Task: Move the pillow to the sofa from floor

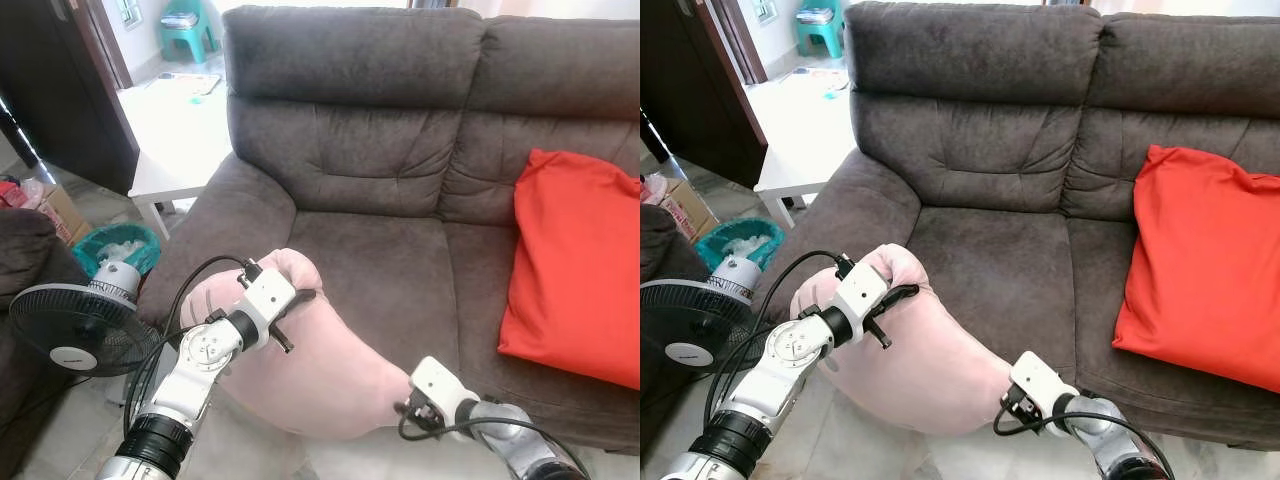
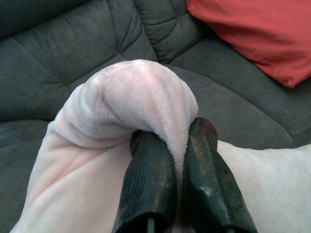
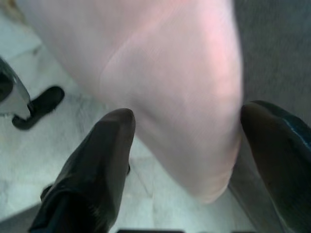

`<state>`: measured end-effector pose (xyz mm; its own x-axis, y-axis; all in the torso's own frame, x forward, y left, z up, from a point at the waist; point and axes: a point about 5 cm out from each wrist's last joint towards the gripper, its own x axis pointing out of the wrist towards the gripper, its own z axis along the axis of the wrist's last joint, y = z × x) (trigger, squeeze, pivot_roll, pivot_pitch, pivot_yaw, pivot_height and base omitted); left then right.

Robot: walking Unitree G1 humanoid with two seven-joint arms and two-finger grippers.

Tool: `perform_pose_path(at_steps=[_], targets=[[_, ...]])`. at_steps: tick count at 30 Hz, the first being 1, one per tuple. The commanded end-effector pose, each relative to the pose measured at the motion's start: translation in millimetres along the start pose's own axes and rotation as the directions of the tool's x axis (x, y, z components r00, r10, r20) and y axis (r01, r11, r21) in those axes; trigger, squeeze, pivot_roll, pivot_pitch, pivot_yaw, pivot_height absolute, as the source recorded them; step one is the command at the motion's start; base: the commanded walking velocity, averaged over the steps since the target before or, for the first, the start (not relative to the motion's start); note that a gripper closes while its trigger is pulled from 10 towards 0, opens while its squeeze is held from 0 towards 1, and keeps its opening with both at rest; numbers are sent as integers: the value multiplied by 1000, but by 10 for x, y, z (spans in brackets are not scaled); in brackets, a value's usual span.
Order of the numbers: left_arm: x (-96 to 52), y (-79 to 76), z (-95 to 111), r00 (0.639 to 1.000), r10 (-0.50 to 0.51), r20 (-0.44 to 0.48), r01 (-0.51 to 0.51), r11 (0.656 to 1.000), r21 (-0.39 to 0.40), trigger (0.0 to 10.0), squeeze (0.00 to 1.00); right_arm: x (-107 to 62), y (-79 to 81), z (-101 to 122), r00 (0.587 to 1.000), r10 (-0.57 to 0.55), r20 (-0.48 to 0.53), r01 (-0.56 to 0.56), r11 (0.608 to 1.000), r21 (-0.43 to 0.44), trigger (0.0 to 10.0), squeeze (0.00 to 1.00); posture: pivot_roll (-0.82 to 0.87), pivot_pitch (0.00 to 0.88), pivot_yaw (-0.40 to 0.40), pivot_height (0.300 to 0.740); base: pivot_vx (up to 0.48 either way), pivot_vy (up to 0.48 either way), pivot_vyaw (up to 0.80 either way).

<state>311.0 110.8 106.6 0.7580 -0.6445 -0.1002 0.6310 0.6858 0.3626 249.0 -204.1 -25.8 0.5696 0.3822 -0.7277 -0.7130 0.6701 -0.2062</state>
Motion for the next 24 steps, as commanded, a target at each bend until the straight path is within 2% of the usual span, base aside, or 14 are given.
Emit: perform_pose_path(at_steps=[1, 6, 7, 8, 9, 10, 22, 23, 24], targets=[[61, 58, 221, 997, 1, 83, -4, 999, 41, 10000, 0, -15, 23, -91, 999, 1, -46, 0, 1000, 8, 10000, 1000, 69, 0, 8, 740, 0, 0, 0], [63, 44, 225, 997, -7, 83, 3, 999, 47, 10000, 0, -15, 25, -122, 998, -9, -69, 10, 1000, 16, 10000, 1000, 71, 0, 5, 740, 0, 0, 0], [62, 42, 222, 997, -8, 81, 4, 999, 49, 10000, 0, -13, 31, -144, 996, -14, -88, 16, 1000, 19, 10000, 925, 72, 0, 3, 740, 0, 0, 0], [62, 41, 222, 997, -8, 80, 4, 999, 50, 10000, 0, -10, 35, -151, 995, -17, -95, 19, 1000, 19, 10000, 722, 73, 0, 3, 740, 0, 0, 0], [63, 40, 224, 997, -9, 80, 5, 999, 51, 10000, 0, -6, 39, -156, 995, -22, -101, 24, 1000, 18, 10000, 173, 74, 0, 3, 740, 0, 0, 0], [63, 38, 229, 997, -9, 82, 5, 999, 50, 10000, 0, 1, 47, -160, 994, -26, -107, 29, 999, 27, 10000, 0, 77, 0, 1, 740, 0, 0, 0], [84, 23, 262, 995, -18, 94, 14, 999, 50, 10000, 0, 48, 104, -129, 995, -26, -96, 33, 997, 66, 10000, 0, 80, 0, 1, 740, 0, 0, 0], [92, 22, 268, 995, -19, 97, 14, 999, 52, 10000, 0, 53, 112, -124, 995, -25, -95, 31, 997, 65, 9098, 0, 81, 0, 1, 740, 0, 0, 0], [92, 22, 268, 995, -19, 97, 14, 999, 52, 10000, 0, 53, 112, -124, 995, -25, -95, 31, 997, 65, 9098, 0, 81, 0, 1, 740, 0, 0, 0]])
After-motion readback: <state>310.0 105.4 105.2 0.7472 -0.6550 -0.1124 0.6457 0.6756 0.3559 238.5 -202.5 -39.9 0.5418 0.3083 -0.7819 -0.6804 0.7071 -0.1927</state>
